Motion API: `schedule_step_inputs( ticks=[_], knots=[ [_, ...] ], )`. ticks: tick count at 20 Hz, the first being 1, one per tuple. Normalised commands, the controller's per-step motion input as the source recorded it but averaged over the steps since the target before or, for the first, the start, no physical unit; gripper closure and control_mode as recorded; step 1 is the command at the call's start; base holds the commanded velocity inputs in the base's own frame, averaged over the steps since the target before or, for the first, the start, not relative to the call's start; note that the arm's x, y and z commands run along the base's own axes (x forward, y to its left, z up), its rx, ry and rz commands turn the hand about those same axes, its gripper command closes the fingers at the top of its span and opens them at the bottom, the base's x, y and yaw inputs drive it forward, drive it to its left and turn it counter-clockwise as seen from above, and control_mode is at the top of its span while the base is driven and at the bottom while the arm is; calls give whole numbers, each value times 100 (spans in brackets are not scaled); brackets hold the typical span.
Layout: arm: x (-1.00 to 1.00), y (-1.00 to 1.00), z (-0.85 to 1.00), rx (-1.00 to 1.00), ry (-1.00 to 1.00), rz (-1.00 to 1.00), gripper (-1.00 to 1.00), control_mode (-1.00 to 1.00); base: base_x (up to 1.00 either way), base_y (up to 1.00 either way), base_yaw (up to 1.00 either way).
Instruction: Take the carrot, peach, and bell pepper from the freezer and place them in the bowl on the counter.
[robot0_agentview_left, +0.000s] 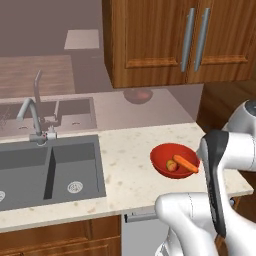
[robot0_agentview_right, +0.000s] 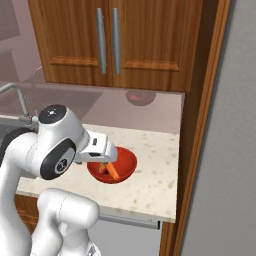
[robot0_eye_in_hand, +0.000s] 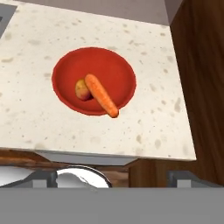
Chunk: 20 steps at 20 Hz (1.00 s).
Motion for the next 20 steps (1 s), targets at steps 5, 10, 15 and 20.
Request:
schedule_step_inputs(
  ticks=[5, 10, 15, 20],
  knots=[
    [-29, 44, 40, 0, 0, -3, -100, -100, 0, 0, 0],
    [-4, 44, 59, 0, -2, -5, -100, -100, 0, 0, 0],
    [0, 5, 49, 0, 0, -14, -100, -100, 0, 0, 0],
    [-27, -5, 6, 8, -3, -10, -100, -100, 0, 0, 0]
  ],
)
